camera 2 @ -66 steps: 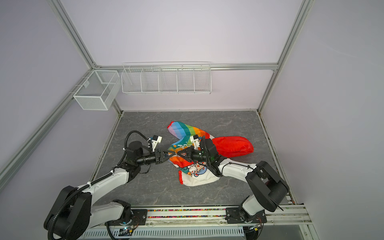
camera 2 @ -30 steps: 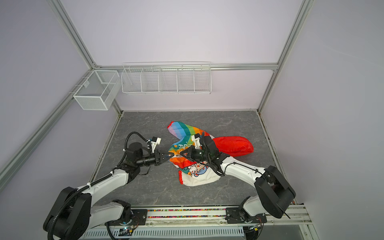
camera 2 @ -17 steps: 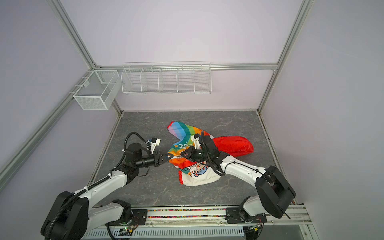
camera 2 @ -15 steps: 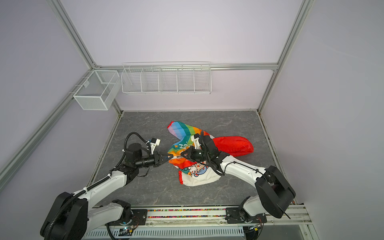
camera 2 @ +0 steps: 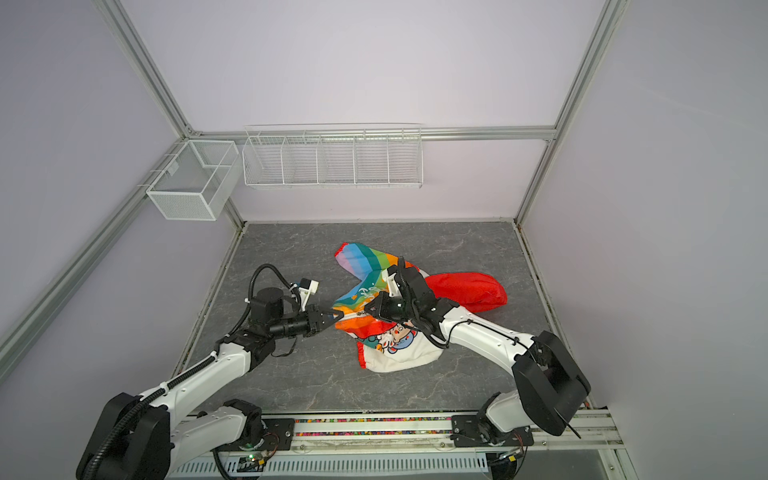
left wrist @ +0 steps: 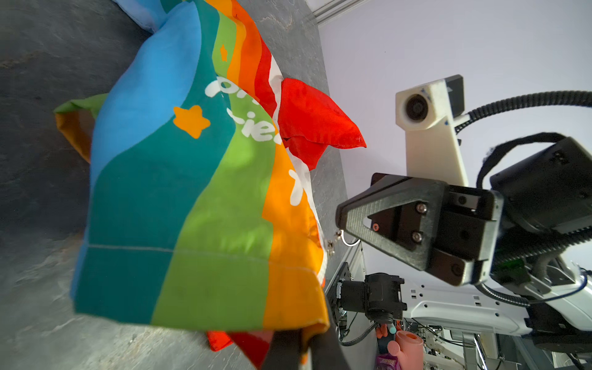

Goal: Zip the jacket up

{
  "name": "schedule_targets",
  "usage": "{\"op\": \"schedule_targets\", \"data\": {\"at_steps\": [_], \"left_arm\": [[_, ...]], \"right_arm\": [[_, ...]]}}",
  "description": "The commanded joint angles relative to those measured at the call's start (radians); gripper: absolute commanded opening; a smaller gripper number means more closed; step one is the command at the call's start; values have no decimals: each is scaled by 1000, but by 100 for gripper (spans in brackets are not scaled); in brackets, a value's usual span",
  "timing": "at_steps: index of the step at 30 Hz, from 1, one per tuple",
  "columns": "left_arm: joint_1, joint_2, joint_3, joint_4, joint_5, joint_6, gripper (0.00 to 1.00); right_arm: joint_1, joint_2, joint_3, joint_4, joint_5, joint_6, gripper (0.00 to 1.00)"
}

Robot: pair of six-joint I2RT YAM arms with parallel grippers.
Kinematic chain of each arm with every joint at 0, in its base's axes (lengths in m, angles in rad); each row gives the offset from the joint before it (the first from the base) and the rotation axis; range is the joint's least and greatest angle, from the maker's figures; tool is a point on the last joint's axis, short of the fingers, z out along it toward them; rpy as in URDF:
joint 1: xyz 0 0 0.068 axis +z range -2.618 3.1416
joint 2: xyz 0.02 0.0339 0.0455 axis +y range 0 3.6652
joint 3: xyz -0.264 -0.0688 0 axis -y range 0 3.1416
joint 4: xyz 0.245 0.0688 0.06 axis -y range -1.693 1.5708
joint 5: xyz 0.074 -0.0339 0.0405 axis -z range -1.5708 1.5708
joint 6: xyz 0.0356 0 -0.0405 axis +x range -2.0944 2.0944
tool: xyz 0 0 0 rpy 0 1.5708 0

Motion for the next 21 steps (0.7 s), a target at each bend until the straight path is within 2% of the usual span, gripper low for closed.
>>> {"op": "schedule_targets", "data": {"at_steps": [1, 21], "left_arm": [[8, -13, 28, -30, -27, 26, 0], [7, -47, 44, -122, -91, 69, 0]], "right_arm": [[-6, 4, 26, -63, 53, -48, 7], [-11, 9, 56, -155, 123, -109, 7]]}}
